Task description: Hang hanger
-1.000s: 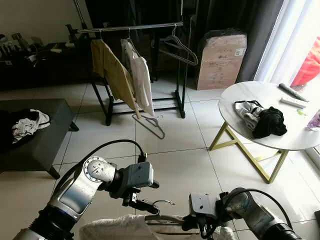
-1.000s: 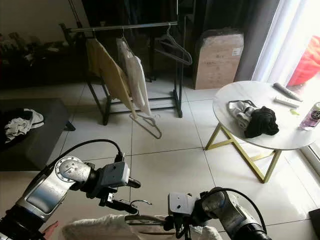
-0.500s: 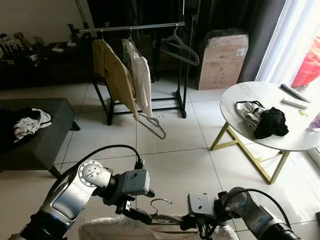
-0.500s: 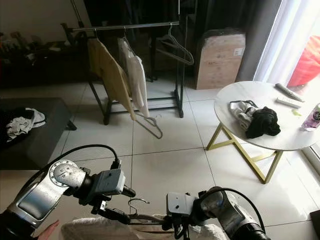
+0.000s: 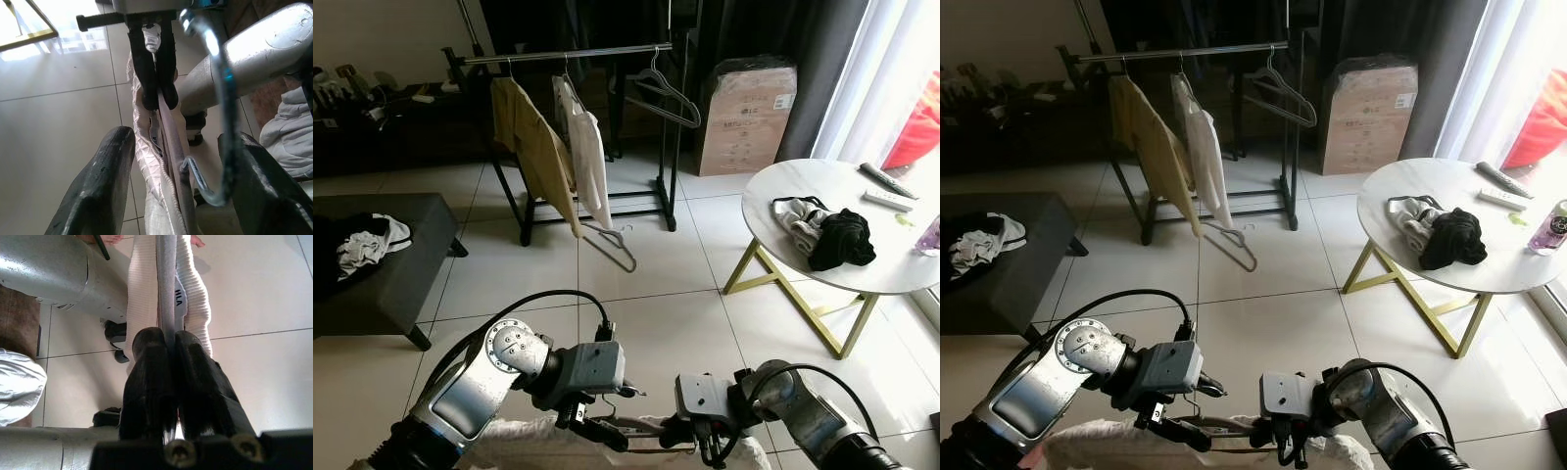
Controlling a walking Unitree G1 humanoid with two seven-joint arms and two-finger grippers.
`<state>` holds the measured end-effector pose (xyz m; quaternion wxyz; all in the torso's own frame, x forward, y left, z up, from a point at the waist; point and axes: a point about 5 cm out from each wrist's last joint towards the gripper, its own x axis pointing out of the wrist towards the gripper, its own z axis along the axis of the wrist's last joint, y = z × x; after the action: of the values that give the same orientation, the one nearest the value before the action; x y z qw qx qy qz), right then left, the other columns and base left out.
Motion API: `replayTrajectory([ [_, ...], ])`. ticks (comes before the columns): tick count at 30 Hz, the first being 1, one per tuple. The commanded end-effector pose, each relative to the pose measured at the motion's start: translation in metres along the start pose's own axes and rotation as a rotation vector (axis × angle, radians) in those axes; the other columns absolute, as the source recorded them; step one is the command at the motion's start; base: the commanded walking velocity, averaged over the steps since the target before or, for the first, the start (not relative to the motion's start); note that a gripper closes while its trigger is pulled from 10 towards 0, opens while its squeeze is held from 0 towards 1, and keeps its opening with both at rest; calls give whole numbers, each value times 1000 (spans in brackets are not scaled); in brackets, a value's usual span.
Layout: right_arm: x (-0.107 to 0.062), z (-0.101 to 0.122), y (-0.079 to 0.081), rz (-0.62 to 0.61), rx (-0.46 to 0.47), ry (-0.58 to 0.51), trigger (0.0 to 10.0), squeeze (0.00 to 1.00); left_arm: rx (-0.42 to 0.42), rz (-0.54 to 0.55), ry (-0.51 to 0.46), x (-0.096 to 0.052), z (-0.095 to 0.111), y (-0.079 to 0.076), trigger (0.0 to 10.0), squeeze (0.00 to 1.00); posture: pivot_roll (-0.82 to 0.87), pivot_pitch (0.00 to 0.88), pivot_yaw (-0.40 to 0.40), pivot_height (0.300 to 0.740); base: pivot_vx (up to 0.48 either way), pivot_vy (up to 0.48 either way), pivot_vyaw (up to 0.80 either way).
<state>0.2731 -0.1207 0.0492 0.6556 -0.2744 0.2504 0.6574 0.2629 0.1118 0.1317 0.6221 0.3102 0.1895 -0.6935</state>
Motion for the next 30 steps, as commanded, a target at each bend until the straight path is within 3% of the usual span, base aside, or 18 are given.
replayTrajectory([
  [1, -3, 12, -4, -10, -30, -48, 0, 0, 12, -3, 16, 1, 1, -2, 9647, 0, -76, 132, 30, 740, 0, 0, 0],
  [6, -6, 12, -5, -8, -33, -48, 0, 0, 13, 16, 32, 0, 1, 0, 9098, 0, -74, 132, 31, 740, 0, 0, 0],
  [8, -8, 13, -5, -10, -34, -50, 0, 0, 12, 21, 37, 1, 1, 1, 7412, 0, -76, 133, 32, 740, 0, 0, 0],
  [9, -9, 14, -5, -11, -34, -51, 0, 0, 12, 21, 38, 1, 1, 1, 7412, 0, -76, 133, 32, 740, 0, 0, 0],
  [11, -10, 17, -6, -12, -38, -59, 0, 0, 17, 14, 43, 4, 2, 0, 2078, 0, -79, 134, 34, 740, 0, 0, 0],
  [12, -10, 17, -6, -12, -38, -59, 0, 0, 17, 14, 43, 4, 2, 0, 2078, 0, -79, 134, 34, 740, 0, 0, 0],
  [13, -10, 18, -5, -10, -40, -60, 0, 0, 18, 10, 45, 4, 2, -1, 1412, 0, -79, 134, 34, 740, 0, 0, 0],
  [14, -10, 19, -5, -8, -43, -62, 0, 0, 19, 6, 48, 5, 2, -1, 0, 0, -78, 133, 34, 740, 0, 0, 0],
  [30, -10, 26, -5, -2, -51, -70, 0, 0, 20, -11, 65, 7, 2, -2, 0, 0, -78, 134, 38, 740, 0, 0, 0],
])
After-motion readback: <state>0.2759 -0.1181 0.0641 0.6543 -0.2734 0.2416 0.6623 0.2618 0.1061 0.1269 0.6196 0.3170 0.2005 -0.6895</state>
